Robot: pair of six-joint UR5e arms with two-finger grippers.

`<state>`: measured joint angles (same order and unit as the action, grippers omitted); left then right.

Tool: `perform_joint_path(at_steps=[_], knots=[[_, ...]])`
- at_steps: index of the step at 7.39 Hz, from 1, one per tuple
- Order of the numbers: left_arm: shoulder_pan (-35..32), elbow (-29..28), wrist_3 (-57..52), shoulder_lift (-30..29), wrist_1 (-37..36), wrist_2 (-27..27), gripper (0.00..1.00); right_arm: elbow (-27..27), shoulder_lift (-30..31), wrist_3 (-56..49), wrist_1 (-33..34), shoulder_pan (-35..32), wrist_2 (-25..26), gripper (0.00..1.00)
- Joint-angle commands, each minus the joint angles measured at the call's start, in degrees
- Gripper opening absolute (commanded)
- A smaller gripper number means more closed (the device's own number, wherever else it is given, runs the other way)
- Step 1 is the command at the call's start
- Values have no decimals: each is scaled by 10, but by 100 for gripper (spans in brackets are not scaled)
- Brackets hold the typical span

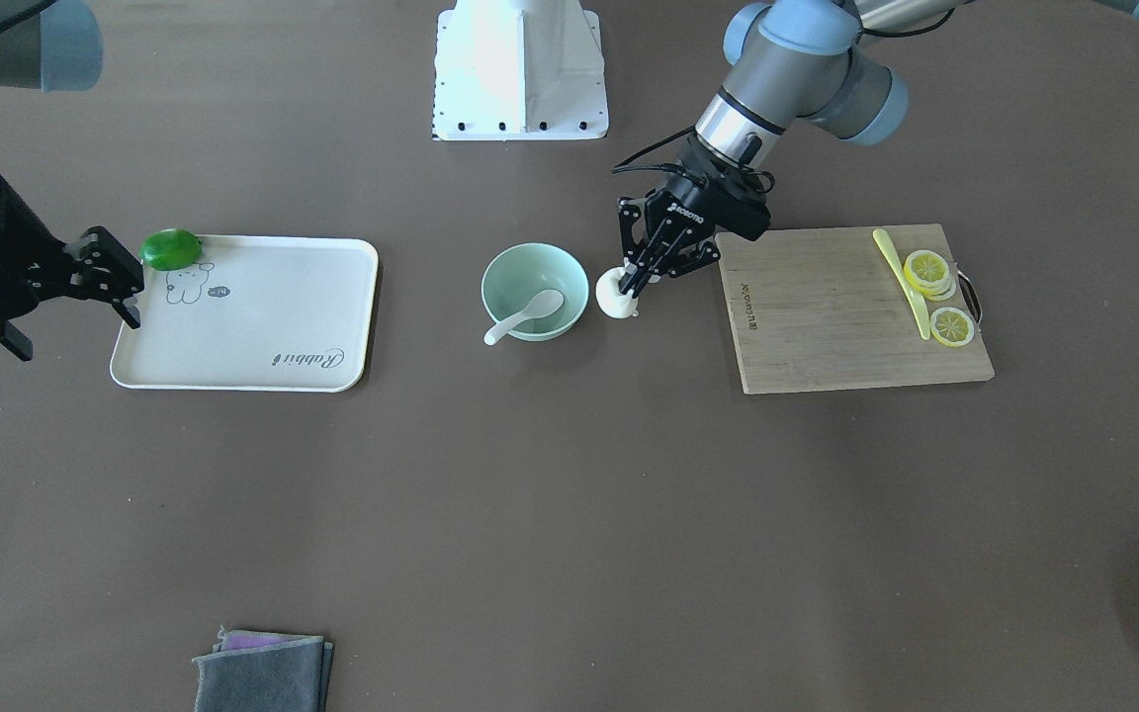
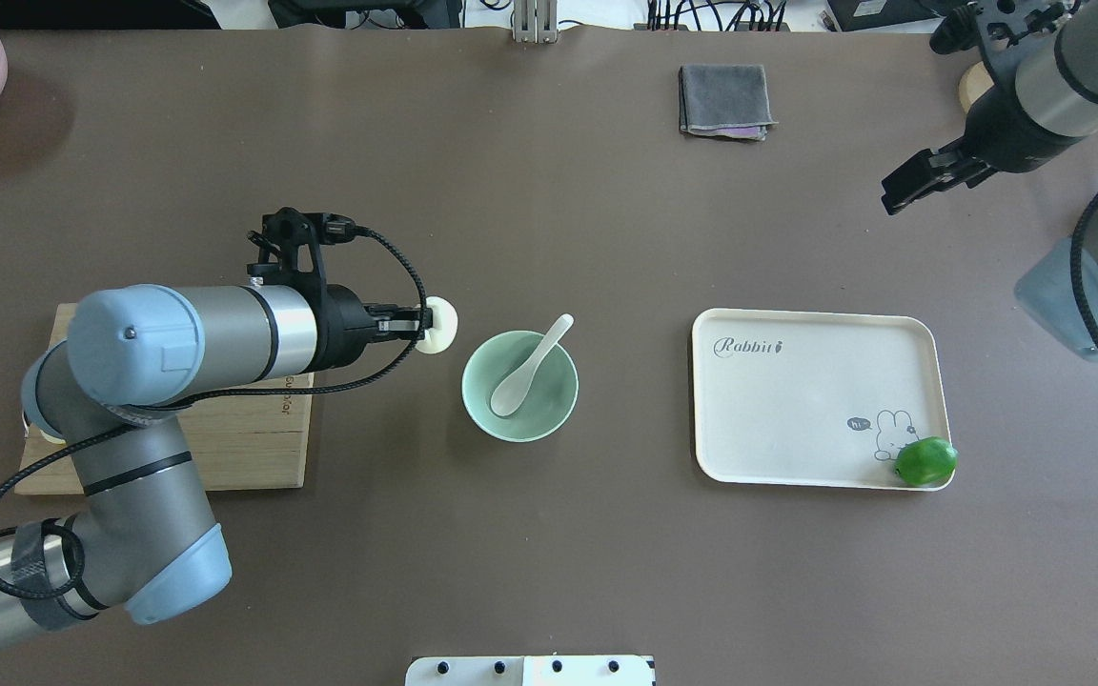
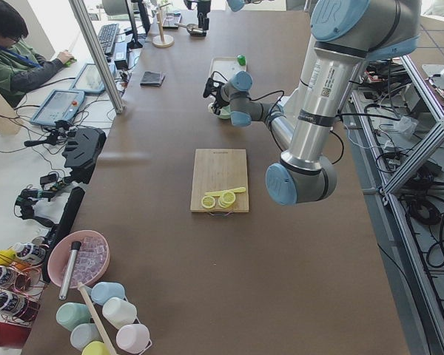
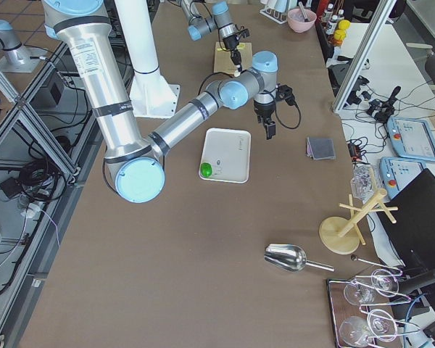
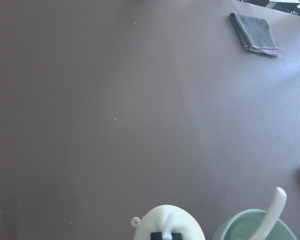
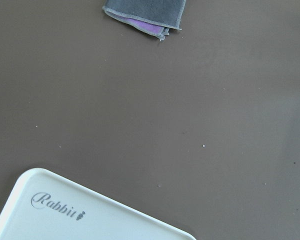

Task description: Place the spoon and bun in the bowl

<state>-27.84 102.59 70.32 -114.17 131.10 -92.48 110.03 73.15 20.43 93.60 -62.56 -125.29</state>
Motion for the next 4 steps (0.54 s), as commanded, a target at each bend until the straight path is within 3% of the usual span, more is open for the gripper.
perform_joint_path(at_steps=[1,2,4], knots=[[37,-39,21,-56,-14,42,0,-9,29,-78,0,-42,-40,100],[41,-41,21,-57,-13,42,97,-13,37,-100,0,-50,-42,100],[58,-43,21,-57,-10,42,98,-10,51,-106,-1,-58,-51,100]])
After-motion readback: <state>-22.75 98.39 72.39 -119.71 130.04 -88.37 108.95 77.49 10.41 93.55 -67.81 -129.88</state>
